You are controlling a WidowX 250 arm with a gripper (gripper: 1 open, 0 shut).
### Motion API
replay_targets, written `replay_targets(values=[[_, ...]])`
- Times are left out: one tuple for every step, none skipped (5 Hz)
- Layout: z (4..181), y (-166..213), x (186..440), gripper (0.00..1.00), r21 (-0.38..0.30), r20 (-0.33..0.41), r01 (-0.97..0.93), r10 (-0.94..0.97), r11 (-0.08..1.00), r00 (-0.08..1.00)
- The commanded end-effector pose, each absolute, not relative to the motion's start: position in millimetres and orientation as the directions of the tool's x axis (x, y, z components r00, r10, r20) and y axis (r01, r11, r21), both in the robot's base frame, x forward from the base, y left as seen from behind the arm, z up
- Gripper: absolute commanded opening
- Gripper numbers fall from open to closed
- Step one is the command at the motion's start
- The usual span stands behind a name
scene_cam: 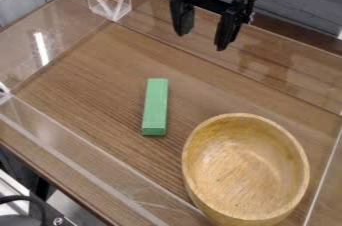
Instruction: Put the green block in the brown bowl
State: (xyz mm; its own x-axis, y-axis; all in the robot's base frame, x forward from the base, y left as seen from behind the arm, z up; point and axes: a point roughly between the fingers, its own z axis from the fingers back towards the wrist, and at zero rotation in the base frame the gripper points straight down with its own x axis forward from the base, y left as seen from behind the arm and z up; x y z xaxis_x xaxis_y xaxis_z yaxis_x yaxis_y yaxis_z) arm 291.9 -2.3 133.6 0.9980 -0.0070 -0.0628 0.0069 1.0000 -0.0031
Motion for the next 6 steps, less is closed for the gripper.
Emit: replay_targets(values=[[125.9, 10, 280, 1.0, -0.01, -0.074, -0.059, 0.058, 0.998, 0.996], [113.9, 24, 250, 1.0, -0.015, -0.074, -0.153, 0.152, 0.988, 0.986], [108.7, 39, 236, 1.0, -0.018, -0.05, -0.228, 0.227, 0.973, 0.973], [99.6, 41, 231, 1.0, -0.026, -0.04, -0.249, 0.248, 0.968, 0.968], [91.8, 40, 232, 1.0, -0.032, -0.035, -0.257, 0.256, 0.966, 0.966], [85.3, 40, 233, 1.0, -0.038, -0.03, -0.262, 0.261, 0.964, 0.965]])
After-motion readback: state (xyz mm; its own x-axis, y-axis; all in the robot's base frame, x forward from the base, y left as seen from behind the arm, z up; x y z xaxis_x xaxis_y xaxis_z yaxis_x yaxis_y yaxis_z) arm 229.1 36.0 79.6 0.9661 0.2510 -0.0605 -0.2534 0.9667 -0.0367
